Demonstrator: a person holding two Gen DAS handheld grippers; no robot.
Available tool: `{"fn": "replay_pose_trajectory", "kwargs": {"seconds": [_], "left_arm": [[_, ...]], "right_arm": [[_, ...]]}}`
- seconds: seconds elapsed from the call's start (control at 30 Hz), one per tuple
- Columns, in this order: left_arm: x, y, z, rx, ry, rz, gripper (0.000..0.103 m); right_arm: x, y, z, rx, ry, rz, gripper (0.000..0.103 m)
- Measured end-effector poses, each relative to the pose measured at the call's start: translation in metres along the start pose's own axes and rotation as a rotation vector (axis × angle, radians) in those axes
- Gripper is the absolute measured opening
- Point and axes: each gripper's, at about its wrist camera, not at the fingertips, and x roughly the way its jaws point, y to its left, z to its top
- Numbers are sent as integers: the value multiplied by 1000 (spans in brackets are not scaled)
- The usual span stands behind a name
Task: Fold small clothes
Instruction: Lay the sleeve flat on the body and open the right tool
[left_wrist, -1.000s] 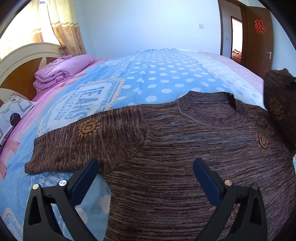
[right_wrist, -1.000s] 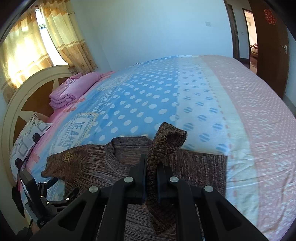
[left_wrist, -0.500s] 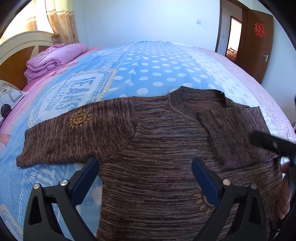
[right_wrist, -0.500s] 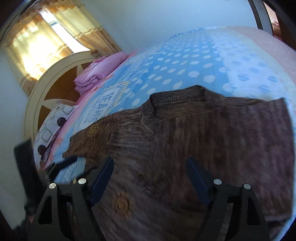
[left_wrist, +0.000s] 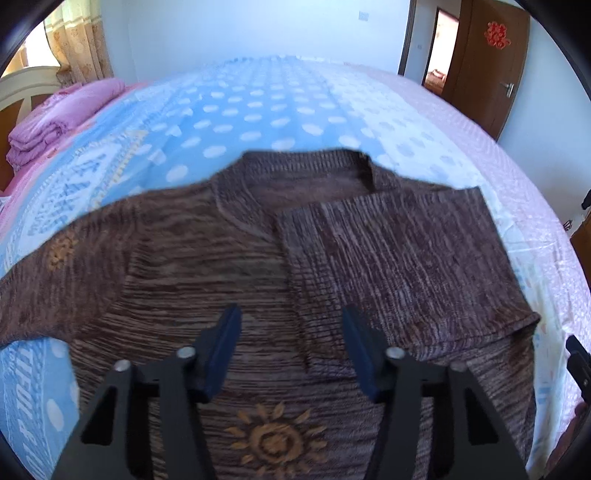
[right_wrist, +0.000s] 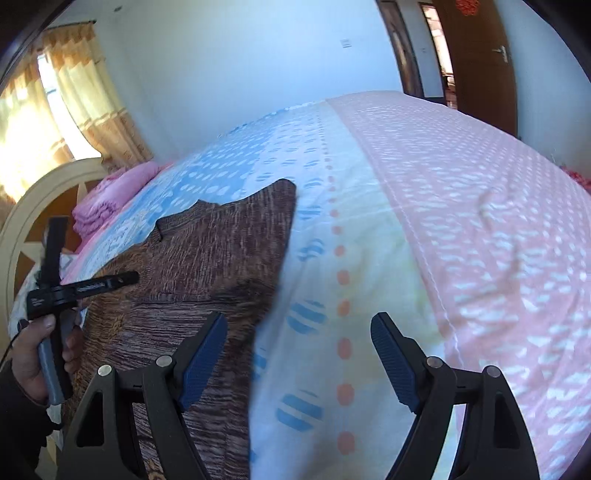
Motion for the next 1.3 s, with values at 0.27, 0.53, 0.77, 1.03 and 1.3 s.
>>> {"fn": "replay_pose_trajectory", "kwargs": {"seconds": [0.27,0.53,0.77,1.03,1.3], "left_arm": [[10,-4,3,-40,-18,-103,3],[-19,10,2,0,-125,-60,3],[4,7,0,28,-120,-17,4],[9,27,0,-32,-135,21,14],[7,32,-3,-65,-142,28,70]], "right_arm": [[7,1,-7,-36,25,28,81],[14,13,-15,-80,40,48,81],[26,43,-28,-216,91,-31,53],[24,24,-28,-219,129,-121,21],[39,80,-2,-247,125,196,52]]}}
